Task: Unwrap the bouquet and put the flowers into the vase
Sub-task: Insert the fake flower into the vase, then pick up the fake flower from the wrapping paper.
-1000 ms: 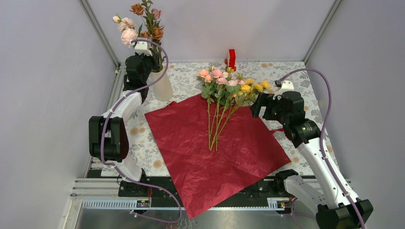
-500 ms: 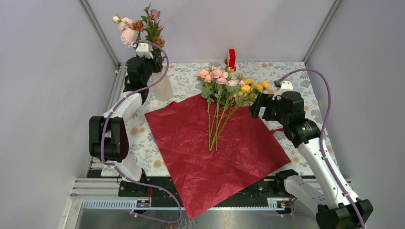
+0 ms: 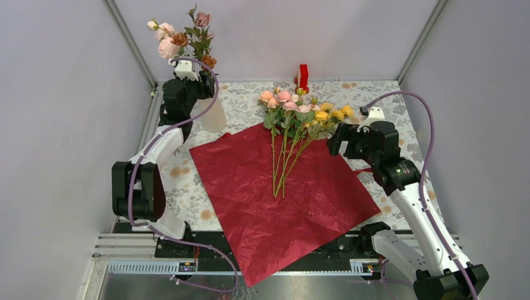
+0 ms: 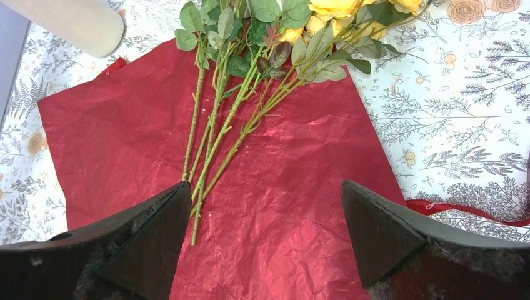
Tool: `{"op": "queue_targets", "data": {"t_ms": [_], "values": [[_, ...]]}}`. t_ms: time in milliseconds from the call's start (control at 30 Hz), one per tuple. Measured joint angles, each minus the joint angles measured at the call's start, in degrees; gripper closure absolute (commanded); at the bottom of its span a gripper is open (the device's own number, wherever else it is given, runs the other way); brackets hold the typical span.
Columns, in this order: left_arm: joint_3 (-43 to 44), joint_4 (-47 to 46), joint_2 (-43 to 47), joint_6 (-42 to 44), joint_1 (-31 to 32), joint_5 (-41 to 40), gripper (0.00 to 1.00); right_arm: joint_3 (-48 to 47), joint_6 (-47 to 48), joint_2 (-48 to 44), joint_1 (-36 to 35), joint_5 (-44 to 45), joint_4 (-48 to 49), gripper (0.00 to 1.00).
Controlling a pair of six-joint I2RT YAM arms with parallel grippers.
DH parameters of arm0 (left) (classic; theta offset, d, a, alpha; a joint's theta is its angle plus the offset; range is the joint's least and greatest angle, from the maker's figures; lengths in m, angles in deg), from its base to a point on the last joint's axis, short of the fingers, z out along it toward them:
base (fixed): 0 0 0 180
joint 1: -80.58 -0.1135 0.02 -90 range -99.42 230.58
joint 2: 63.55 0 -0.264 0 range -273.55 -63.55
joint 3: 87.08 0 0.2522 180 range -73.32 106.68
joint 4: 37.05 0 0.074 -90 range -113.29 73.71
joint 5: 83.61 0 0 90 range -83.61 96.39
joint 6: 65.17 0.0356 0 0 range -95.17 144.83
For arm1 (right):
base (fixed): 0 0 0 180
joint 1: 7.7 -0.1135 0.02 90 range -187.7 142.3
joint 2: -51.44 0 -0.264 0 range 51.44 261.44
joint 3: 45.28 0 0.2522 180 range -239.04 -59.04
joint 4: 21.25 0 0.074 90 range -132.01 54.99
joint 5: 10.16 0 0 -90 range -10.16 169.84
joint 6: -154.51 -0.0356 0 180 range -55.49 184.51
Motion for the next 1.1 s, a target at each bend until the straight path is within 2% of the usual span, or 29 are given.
{"op": "queue_targets", "data": {"t_ms": [167, 300, 367, 533, 800, 1000, 1100], "values": [[-1.5, 0.7, 3.1, -1.1, 0.0, -0.3, 0.16, 0.2, -0.4, -0.6, 0.0, -0.5, 0.0, 0.04], [-2.9, 3.3, 6.1, -3.4, 0.0, -1.3, 0.09, 0.5, -1.0, -1.1, 0.0, -1.4, 0.0, 0.04], [-3.9, 4.7, 8.2, -4.6, 0.0, -1.5, 0.03, 0.7, -1.3, -1.4, 0.0, -1.5, -0.1, 0.04], [-5.0, 11.7, 14.0, -9.1, 0.0, -2.2, 0.02, 0.7, -2.0, -2.1, 0.0, -2.9, -1.2, 0.07], [-5.0, 28.1, 22.7, -12.6, 0.0, -2.1, 0.01, 0.7, -3.2, -3.2, 0.0, -4.9, -3.5, 0.11], [-3.4, 38.2, 24.4, -12.0, 0.0, 2.1, 0.01, 0.7, -6.0, -2.4, 0.0, -9.0, -4.3, 0.23], [-2.4, 41.2, 24.4, -11.7, 0.0, 4.7, 0.01, 0.8, -8.0, 0.3, 0.0, -11.3, -4.2, 0.26]]}}
